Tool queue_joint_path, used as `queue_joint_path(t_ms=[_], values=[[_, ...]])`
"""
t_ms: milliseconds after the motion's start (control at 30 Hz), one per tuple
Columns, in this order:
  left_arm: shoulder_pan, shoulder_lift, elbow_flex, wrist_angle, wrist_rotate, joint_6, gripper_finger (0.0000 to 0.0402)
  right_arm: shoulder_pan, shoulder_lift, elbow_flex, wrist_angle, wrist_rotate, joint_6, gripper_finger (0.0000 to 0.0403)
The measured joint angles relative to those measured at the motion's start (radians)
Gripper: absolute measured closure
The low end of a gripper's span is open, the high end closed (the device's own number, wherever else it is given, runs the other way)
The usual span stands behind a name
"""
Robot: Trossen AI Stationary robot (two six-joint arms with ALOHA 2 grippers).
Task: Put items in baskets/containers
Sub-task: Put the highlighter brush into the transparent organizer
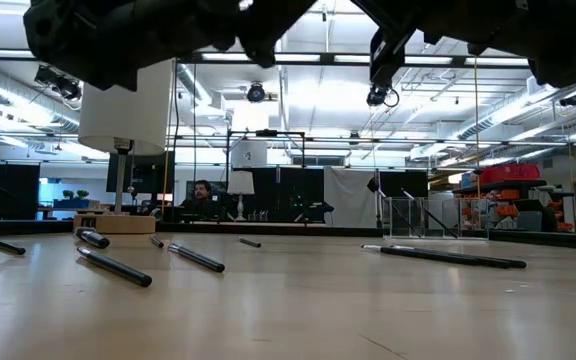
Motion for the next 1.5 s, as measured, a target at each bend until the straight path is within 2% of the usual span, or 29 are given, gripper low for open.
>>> queue_joint_path(t_ms=[100, 233, 633, 767, 867, 1000, 1133, 1267, 1400, 1500], values=[[-0.011, 0.000, 0.024, 0.001, 0.000, 0.031, 0.0177, 0.002, 0.000, 0.000, -0.002, 0.000, 0.000, 0.0392], [-0.017, 0.000, 0.045, -0.002, 0.014, 0.045, 0.0212, 0.002, 0.000, 0.000, -0.006, 0.001, 0.000, 0.0392], [-0.016, -0.001, 0.048, -0.041, 0.043, 0.045, 0.0379, 0.002, 0.000, 0.001, -0.051, 0.008, 0.047, 0.0386], [-0.013, 0.000, 0.048, -0.091, 0.052, 0.012, 0.0380, 0.002, -0.007, 0.004, -0.159, 0.026, 0.101, 0.0358], [-0.014, -0.001, 0.048, -0.132, 0.023, -0.016, 0.0370, 0.001, -0.046, 0.002, -0.372, 0.031, 0.155, 0.0321], [-0.013, -0.001, 0.048, -0.238, -0.050, -0.040, 0.0377, -0.004, -0.159, 0.001, -0.683, 0.052, 0.218, 0.0266], [0.000, -0.001, 0.048, -0.307, -0.112, -0.070, 0.0379, -0.004, -0.252, 0.036, -0.929, 0.161, 0.233, 0.0222], [0.020, -0.001, 0.049, -0.326, -0.162, -0.091, 0.0368, -0.010, -0.254, 0.102, -1.013, 0.205, 0.179, 0.0204], [0.037, -0.001, 0.049, -0.326, -0.168, -0.095, 0.0372, -0.009, -0.190, 0.161, -1.010, 0.214, 0.131, 0.0202], [0.042, -0.001, 0.049, -0.325, -0.168, -0.097, 0.0377, -0.009, -0.124, 0.188, -1.012, 0.269, 0.127, 0.0204]])
